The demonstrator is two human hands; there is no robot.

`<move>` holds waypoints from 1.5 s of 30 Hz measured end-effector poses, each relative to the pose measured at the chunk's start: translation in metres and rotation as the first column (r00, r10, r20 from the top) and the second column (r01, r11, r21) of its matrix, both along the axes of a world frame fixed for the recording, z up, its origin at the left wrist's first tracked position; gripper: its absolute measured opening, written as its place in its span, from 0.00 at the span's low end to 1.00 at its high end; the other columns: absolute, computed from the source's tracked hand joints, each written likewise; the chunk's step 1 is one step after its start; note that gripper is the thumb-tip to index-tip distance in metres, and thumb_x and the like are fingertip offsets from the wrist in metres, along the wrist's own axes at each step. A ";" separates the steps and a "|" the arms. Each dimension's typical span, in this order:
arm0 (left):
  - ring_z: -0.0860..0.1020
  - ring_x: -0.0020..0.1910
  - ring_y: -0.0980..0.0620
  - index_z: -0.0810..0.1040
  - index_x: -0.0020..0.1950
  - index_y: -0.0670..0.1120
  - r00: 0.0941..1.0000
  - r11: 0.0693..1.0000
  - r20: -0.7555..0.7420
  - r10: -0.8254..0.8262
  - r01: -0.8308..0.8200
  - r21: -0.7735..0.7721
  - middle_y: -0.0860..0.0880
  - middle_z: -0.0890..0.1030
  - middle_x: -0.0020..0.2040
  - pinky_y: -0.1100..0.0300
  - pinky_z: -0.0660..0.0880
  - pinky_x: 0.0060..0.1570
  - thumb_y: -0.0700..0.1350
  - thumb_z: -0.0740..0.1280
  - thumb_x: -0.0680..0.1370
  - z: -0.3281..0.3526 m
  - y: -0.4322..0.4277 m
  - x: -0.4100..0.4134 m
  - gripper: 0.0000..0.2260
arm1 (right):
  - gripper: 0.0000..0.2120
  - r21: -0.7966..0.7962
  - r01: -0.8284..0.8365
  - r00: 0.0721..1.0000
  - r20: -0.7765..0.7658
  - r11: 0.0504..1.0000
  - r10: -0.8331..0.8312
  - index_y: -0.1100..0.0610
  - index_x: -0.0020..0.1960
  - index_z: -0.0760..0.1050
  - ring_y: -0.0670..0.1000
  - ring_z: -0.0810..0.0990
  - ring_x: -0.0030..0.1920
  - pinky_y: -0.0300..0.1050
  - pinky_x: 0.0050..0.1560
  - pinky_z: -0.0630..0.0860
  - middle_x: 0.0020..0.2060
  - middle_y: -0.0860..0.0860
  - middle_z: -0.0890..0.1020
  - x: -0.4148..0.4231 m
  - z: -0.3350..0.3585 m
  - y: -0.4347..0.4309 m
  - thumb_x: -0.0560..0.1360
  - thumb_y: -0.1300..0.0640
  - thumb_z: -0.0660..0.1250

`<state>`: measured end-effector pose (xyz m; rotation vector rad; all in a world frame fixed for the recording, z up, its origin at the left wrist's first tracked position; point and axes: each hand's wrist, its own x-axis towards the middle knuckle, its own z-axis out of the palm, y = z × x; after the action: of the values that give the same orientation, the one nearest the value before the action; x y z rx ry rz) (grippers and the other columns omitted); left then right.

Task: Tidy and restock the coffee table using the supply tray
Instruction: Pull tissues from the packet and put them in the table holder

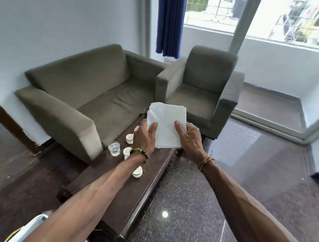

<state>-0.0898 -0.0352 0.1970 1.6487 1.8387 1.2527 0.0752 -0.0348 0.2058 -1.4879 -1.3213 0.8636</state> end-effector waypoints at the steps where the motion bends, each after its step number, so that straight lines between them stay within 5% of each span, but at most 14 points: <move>1: 0.79 0.41 0.42 0.73 0.53 0.46 1.000 1.000 -0.008 -0.012 0.012 0.003 0.46 0.81 0.43 0.58 0.60 0.34 0.58 0.59 0.80 0.001 0.006 0.002 0.16 | 0.17 0.002 0.000 0.999 0.032 1.000 0.000 0.58 0.46 0.81 0.46 0.84 0.38 0.44 0.37 0.79 0.40 0.48 0.86 0.004 0.000 0.005 0.79 0.44 0.67; 3: 0.79 0.40 0.41 0.72 0.52 0.44 0.998 0.998 0.020 -0.058 0.058 0.000 0.48 0.79 0.39 0.59 0.59 0.32 0.57 0.59 0.81 0.002 0.018 0.007 0.15 | 0.16 0.000 0.013 0.995 0.098 1.000 -0.013 0.58 0.47 0.82 0.53 0.85 0.43 0.51 0.42 0.81 0.44 0.52 0.86 0.013 -0.001 0.011 0.79 0.45 0.67; 8: 0.79 0.47 0.37 0.71 0.56 0.42 0.989 0.986 -0.062 -0.131 0.123 -0.116 0.37 0.81 0.48 0.51 0.72 0.41 0.55 0.56 0.82 -0.011 0.041 0.031 0.16 | 0.15 0.053 0.107 0.941 0.317 0.993 -0.118 0.53 0.42 0.79 0.41 0.80 0.34 0.35 0.33 0.72 0.35 0.43 0.83 0.031 -0.016 0.016 0.78 0.43 0.66; 11: 0.79 0.47 0.35 0.71 0.56 0.42 0.971 0.979 -0.171 -0.164 0.139 -0.152 0.35 0.81 0.48 0.49 0.72 0.40 0.52 0.57 0.82 -0.020 0.049 0.050 0.14 | 0.15 0.104 0.135 0.895 0.414 0.985 -0.166 0.56 0.47 0.81 0.53 0.83 0.38 0.48 0.39 0.78 0.40 0.51 0.86 0.037 -0.031 0.022 0.80 0.45 0.64; 16: 0.80 0.48 0.36 0.70 0.62 0.43 0.889 0.967 -0.387 -0.245 0.196 -0.161 0.39 0.82 0.49 0.49 0.72 0.41 0.50 0.55 0.82 -0.031 0.070 0.088 0.14 | 0.17 0.164 0.145 0.819 0.534 0.976 -0.212 0.57 0.39 0.76 0.63 0.81 0.36 0.51 0.35 0.73 0.35 0.58 0.84 0.050 -0.055 0.047 0.81 0.47 0.63; 24: 0.81 0.46 0.34 0.68 0.58 0.44 0.885 0.970 -0.419 -0.201 0.121 -0.211 0.37 0.82 0.48 0.48 0.74 0.40 0.51 0.53 0.82 -0.042 0.111 0.154 0.13 | 0.16 0.134 0.092 0.835 0.529 0.987 -0.150 0.58 0.43 0.77 0.65 0.82 0.40 0.52 0.37 0.73 0.39 0.60 0.85 0.106 -0.061 0.095 0.82 0.49 0.60; 30: 0.81 0.46 0.35 0.68 0.58 0.44 0.862 0.973 -0.473 -0.184 0.093 -0.210 0.38 0.83 0.46 0.50 0.72 0.38 0.50 0.52 0.82 -0.055 0.142 0.189 0.12 | 0.21 0.020 0.068 0.858 0.509 0.997 -0.068 0.52 0.31 0.59 0.65 0.79 0.37 0.48 0.36 0.64 0.35 0.60 0.82 0.139 -0.068 0.131 0.82 0.48 0.56; 39: 0.81 0.47 0.36 0.68 0.56 0.45 0.834 0.926 -0.469 -0.292 0.124 -0.356 0.39 0.82 0.48 0.49 0.73 0.39 0.51 0.51 0.83 -0.094 0.195 0.208 0.12 | 0.19 -0.189 0.038 0.821 0.565 0.981 0.077 0.54 0.37 0.72 0.62 0.81 0.44 0.47 0.40 0.66 0.44 0.58 0.83 0.157 -0.099 0.189 0.82 0.47 0.56; 45: 0.82 0.44 0.38 0.69 0.55 0.44 0.843 0.938 -0.454 -0.288 0.151 -0.313 0.40 0.82 0.45 0.50 0.75 0.37 0.49 0.52 0.83 -0.084 0.262 0.209 0.11 | 0.20 -0.185 0.057 0.814 0.577 0.981 0.062 0.53 0.33 0.63 0.59 0.77 0.42 0.46 0.40 0.64 0.40 0.57 0.80 0.162 -0.084 0.252 0.83 0.49 0.57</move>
<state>0.1191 0.2269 0.1135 2.0819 1.9064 0.4760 0.2369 0.2167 0.1219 -2.0100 -1.7137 0.5575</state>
